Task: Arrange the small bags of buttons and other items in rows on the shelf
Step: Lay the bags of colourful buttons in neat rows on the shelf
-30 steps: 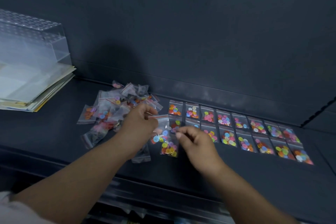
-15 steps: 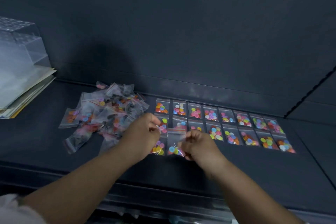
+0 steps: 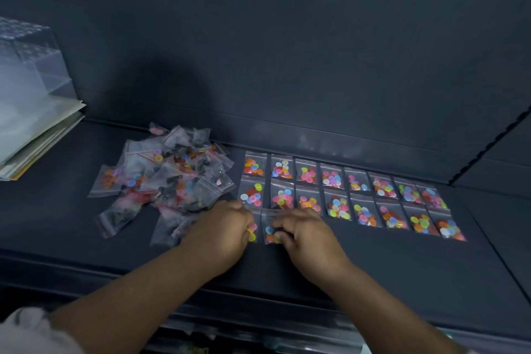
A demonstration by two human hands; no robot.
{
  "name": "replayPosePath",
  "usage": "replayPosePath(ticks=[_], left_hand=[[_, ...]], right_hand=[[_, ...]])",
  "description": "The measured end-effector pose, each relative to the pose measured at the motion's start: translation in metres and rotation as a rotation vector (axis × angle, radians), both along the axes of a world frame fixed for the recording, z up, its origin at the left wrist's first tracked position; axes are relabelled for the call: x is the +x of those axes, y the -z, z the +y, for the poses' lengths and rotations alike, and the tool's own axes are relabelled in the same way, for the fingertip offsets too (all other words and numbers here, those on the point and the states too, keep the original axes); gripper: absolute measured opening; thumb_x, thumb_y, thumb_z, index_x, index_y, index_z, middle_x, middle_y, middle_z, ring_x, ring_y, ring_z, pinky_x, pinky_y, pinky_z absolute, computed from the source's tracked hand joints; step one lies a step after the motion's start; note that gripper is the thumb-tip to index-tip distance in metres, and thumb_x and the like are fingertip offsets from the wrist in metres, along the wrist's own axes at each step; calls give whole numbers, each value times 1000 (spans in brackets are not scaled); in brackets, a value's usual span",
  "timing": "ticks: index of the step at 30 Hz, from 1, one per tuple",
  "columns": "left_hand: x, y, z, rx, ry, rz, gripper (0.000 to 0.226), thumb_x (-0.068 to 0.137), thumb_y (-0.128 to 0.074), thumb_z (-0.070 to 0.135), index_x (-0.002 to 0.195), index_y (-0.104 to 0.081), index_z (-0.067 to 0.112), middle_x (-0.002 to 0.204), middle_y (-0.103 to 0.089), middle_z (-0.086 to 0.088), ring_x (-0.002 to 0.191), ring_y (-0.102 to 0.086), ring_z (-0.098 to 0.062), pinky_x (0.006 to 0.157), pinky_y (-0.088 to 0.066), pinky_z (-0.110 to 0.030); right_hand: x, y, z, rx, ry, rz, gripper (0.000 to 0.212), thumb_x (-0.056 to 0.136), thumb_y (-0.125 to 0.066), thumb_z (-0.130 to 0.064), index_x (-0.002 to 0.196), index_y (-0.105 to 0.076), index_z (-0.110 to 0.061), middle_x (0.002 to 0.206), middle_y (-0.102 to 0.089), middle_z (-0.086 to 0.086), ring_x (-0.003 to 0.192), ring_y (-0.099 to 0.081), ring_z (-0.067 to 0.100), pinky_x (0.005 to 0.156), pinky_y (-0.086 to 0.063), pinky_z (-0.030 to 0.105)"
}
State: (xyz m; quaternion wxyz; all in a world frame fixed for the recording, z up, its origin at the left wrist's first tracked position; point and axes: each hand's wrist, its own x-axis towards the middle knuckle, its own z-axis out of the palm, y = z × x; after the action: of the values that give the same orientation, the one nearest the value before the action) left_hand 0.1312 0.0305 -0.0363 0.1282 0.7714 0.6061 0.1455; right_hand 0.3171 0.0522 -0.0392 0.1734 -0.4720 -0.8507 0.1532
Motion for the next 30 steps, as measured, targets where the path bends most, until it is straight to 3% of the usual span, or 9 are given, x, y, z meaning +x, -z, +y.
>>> replayPosePath(ticks=[3, 11, 16, 20, 26, 30], left_hand=[[0, 2, 1, -2, 13, 10, 21, 90, -49, 22, 104, -64, 20, 105, -54, 2, 101, -47, -17, 83, -42, -30], [4, 8, 3, 19, 31, 27, 22, 91, -48, 25, 107, -62, 21, 108, -53, 3, 103, -45, -15, 86, -43, -32], [-2, 6, 3, 87, 20, -50, 18, 89, -52, 26, 101, -62, 18, 104, -55, 2, 102, -47, -16, 84, -45, -34], [-20, -8, 2, 204, -42, -102, 25, 88, -56, 24, 111, -63, 16, 109, -56, 0, 106, -49, -17, 86, -42, -28], [-79, -22, 0, 288, -212, -77, 30, 79, -66, 15, 109, -67, 13, 108, -63, -8, 101, -57, -28, 88, -47, -36], [-122, -28, -9, 286, -348, -64, 29, 81, -68, 15, 109, -67, 9, 107, -65, -14, 97, -59, -32, 85, -45, -38]], right_hand=[[3, 2, 0, 9, -29, -33, 19, 92, -55, -22, 106, -68, -19, 112, -63, -5, 107, -47, 16, 90, -35, 20], [8, 2, -1, 36, -28, -37, 17, 91, -57, -23, 102, -69, -19, 108, -63, -5, 103, -48, 14, 83, -26, 15], [3, -6, 0, 11, 24, 29, 15, 91, -56, -24, 96, -68, -17, 101, -62, -5, 102, -48, 14, 82, -36, 19], [-18, -20, 8, 54, 11, 57, 16, 92, -55, -21, 99, -68, -15, 102, -63, 0, 100, -50, 17, 83, -38, 22], [-80, -34, 20, 116, -124, 39, 15, 89, -56, -17, 96, -68, -13, 97, -63, 5, 95, -54, 25, 80, -40, 24], [-129, -41, 24, 122, -217, 35, 20, 91, -54, -18, 105, -67, -13, 104, -62, 7, 101, -51, 25, 87, -42, 28]])
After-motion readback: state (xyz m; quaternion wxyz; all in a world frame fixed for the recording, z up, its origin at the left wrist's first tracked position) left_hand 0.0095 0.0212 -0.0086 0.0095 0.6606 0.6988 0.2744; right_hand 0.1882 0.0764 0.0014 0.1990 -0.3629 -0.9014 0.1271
